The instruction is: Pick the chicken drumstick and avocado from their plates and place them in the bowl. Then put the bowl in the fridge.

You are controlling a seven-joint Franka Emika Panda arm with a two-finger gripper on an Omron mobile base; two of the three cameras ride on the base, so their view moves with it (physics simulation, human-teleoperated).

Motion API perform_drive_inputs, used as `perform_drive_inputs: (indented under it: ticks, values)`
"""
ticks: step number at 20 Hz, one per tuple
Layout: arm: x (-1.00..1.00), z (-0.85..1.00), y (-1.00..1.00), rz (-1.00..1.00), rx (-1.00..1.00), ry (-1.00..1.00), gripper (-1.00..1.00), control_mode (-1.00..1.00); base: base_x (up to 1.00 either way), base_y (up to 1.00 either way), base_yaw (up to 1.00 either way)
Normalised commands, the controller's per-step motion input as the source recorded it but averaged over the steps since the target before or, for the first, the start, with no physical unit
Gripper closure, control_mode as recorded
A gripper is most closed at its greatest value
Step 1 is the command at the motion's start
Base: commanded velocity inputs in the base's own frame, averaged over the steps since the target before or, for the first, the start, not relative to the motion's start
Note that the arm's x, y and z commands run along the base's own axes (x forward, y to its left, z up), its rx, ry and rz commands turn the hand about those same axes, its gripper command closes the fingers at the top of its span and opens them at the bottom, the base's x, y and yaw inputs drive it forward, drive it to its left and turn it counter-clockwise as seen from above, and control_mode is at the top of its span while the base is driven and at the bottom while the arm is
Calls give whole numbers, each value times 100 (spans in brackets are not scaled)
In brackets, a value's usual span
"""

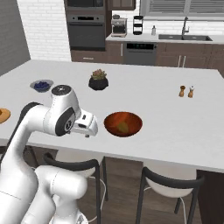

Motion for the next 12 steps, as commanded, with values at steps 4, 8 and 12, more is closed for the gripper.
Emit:
perform_drive_inputs:
  ticks: [4,8,12]
  values:
    - [-58,27,37,0,0,-5,-100,100,-21,13,0]
    - [0,0,0,0,0,0,-100,100,-49,89,1]
    - [0,0,0,0,0,0,-100,100,-22,100,0]
